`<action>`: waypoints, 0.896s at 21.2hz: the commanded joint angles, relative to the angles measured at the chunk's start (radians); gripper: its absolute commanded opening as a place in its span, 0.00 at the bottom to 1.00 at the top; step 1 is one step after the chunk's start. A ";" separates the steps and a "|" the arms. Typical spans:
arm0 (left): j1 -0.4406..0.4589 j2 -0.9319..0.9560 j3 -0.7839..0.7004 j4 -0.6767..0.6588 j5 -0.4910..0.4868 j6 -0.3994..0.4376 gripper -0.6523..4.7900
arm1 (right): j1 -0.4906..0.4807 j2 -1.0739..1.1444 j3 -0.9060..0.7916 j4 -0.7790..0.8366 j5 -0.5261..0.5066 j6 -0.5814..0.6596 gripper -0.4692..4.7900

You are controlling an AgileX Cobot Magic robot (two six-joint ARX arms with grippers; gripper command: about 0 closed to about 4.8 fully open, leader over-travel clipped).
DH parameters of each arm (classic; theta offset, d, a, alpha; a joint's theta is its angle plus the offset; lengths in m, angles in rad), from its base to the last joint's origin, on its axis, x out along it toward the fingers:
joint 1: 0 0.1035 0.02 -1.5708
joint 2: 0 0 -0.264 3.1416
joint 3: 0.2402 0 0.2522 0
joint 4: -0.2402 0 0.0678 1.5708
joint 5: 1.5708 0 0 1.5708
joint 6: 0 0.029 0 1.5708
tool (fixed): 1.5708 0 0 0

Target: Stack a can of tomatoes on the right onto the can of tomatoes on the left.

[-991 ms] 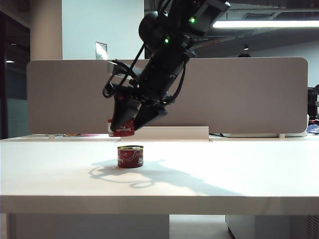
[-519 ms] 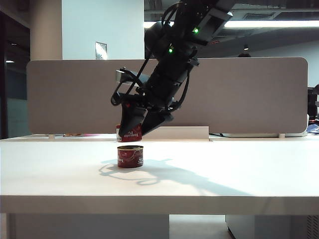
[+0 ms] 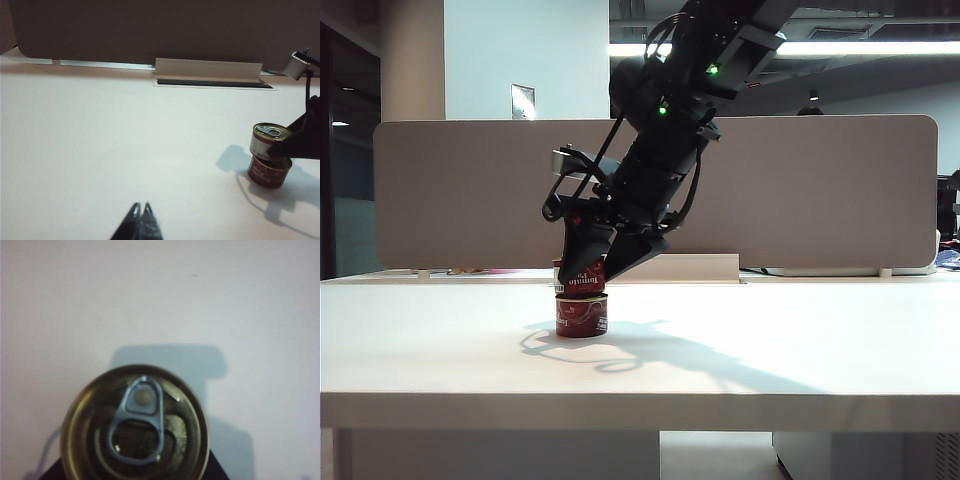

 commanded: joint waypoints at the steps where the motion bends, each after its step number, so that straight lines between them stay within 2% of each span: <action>1: 0.001 0.001 0.005 0.014 0.004 0.004 0.11 | 0.000 -0.007 -0.008 -0.008 0.003 0.000 0.13; 19: 0.001 0.001 0.004 0.013 0.004 0.004 0.11 | -0.003 -0.033 -0.007 -0.036 0.032 0.000 0.13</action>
